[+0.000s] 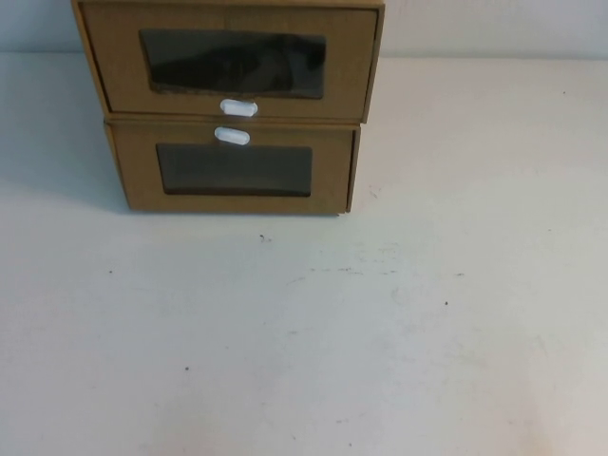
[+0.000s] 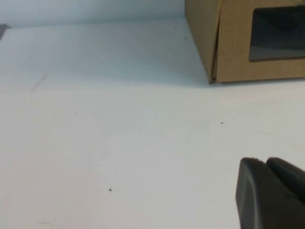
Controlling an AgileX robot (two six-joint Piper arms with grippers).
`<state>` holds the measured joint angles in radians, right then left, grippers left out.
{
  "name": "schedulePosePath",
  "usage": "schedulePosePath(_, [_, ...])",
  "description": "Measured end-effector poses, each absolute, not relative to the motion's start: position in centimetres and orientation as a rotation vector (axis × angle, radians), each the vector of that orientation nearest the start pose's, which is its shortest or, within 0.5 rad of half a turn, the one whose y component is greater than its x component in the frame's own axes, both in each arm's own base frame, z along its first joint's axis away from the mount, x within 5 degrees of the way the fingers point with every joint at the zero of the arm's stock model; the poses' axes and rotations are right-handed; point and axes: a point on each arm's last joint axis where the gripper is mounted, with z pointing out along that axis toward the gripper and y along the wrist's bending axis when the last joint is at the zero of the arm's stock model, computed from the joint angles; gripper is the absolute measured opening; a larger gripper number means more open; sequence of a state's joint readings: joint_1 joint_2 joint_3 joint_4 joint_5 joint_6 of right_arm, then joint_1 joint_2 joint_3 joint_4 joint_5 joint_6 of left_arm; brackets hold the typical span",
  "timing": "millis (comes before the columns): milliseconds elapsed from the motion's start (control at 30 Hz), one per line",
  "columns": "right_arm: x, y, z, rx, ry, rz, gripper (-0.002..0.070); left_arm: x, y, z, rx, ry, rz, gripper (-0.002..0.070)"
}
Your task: Close the shoe box
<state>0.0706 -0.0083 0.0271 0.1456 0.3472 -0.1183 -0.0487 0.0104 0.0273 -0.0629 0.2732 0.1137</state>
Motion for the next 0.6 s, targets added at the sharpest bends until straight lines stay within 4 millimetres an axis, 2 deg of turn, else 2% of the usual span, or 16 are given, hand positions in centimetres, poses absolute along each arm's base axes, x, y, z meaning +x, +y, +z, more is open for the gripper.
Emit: schedulePosePath(600, [5.28,0.84,17.35,-0.081,1.845,0.111,-0.0013,5.29,-0.37,17.21,0.12,1.857,0.01,-0.0005])
